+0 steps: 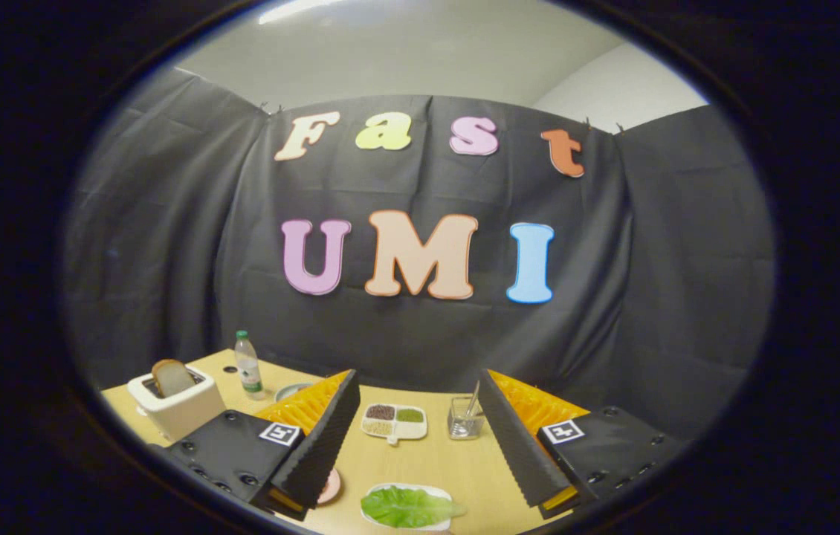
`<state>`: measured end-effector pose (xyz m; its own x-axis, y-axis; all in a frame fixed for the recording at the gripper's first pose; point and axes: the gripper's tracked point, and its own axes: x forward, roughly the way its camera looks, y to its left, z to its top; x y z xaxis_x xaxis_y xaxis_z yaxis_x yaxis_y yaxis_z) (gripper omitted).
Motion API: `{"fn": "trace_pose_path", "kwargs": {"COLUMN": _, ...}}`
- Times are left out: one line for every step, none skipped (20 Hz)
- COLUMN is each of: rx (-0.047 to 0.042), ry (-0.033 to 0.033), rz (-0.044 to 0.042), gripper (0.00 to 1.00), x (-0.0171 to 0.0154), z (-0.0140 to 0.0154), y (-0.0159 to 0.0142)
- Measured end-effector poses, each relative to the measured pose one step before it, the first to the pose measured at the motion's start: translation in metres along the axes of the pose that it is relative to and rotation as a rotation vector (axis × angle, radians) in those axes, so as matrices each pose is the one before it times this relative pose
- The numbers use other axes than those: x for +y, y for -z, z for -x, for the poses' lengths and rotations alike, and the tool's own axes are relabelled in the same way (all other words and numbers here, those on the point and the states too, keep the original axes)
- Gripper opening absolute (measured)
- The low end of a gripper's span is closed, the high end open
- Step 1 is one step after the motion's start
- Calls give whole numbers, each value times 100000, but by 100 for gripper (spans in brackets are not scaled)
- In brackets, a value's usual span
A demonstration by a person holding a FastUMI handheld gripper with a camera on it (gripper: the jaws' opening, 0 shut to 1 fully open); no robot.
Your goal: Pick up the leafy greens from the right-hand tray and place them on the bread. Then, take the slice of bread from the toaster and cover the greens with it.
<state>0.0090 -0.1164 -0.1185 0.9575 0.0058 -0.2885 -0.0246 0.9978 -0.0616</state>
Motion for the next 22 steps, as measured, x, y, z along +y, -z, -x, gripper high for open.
{"fn": "trace_pose_path", "kwargs": {"rx": 2913, "ry": -987, "rz": -446, "gripper": 100, "x": -349, "z": -233, "y": 1000}}
{"fn": "trace_pose_path", "kwargs": {"rx": 2804, "ry": -1320, "rz": -355, "gripper": 100, "x": -277, "z": -106, "y": 1094}}
{"fn": "trace_pose_path", "kwargs": {"rx": 3284, "ry": -1779, "rz": 285, "gripper": 100, "x": -117, "z": -252, "y": 1166}}
{"fn": "trace_pose_path", "kwargs": {"rx": 3258, "ry": -1875, "rz": 984, "gripper": 100, "x": -159, "z": -227, "y": 1158}}
{"fn": "trace_pose_path", "kwargs": {"rx": 3531, "ry": -2291, "rz": 1488, "gripper": 100, "x": -11, "z": -297, "y": 1138}}
{"fn": "trace_pose_path", "kwargs": {"rx": 3568, "ry": -2477, "rz": 2056, "gripper": 100, "x": 104, "z": -296, "y": 1133}}
{"fn": "trace_pose_path", "kwargs": {"rx": 2901, "ry": -2424, "rz": 2434, "gripper": 100, "x": 122, "z": -300, "y": 987}}
{"fn": "trace_pose_path", "kwargs": {"rx": 2485, "ry": -2118, "rz": 2650, "gripper": 100, "x": 140, "z": -279, "y": 926}}
{"fn": "trace_pose_path", "kwargs": {"rx": 2163, "ry": -2249, "rz": 2484, "gripper": 100, "x": 79, "z": -388, "y": 722}}
{"fn": "trace_pose_path", "kwargs": {"rx": 1992, "ry": -2419, "rz": 2091, "gripper": 100, "x": 228, "z": -414, "y": 792}}
{"fn": "trace_pose_path", "kwargs": {"rx": 2494, "ry": -3146, "rz": 1766, "gripper": 100, "x": 345, "z": -441, "y": 829}}
{"fn": "trace_pose_path", "kwargs": {"rx": 2649, "ry": -3234, "rz": 1601, "gripper": 100, "x": 491, "z": -338, "y": 1076}}
{"fn": "trace_pose_path", "kwargs": {"rx": 3007, "ry": -3058, "rz": 1885, "gripper": 100, "x": 338, "z": -432, "y": 954}}
{"fn": "trace_pose_path", "kwargs": {"rx": 2978, "ry": -2647, "rz": 2316, "gripper": 100, "x": 101, "z": -801, "y": 1040}}
{"fn": "trace_pose_path", "kwargs": {"rx": 3143, "ry": -2613, "rz": 2468, "gripper": 100, "x": 88, "z": -633, "y": 840}}
{"fn": "trace_pose_path", "kwargs": {"rx": 3134, "ry": -3132, "rz": 2389, "gripper": 100, "x": 201, "z": -604, "y": 961}}
{"fn": "trace_pose_path", "kwargs": {"rx": 2717, "ry": -2949, "rz": 2327, "gripper": 100, "x": 183, "z": -529, "y": 794}}
{"fn": "trace_pose_path", "kwargs": {"rx": 2621, "ry": -2738, "rz": 2358, "gripper": 100, "x": 176, "z": -526, "y": 702}}
{"fn": "trace_pose_path", "kwargs": {"rx": 3043, "ry": -3037, "rz": 2526, "gripper": 100, "x": 239, "z": -753, "y": 865}}
{"fn": "trace_pose_path", "kwargs": {"rx": 1985, "ry": -1999, "rz": 1296, "gripper": 100, "x": 188, "z": -548, "y": 540}}
{"fn": "trace_pose_path", "kwargs": {"rx": 2892, "ry": -2766, "rz": 1272, "gripper": 100, "x": 321, "z": -629, "y": 828}}
{"fn": "trace_pose_path", "kwargs": {"rx": 2673, "ry": -2222, "rz": 1338, "gripper": 100, "x": 211, "z": -708, "y": 983}}
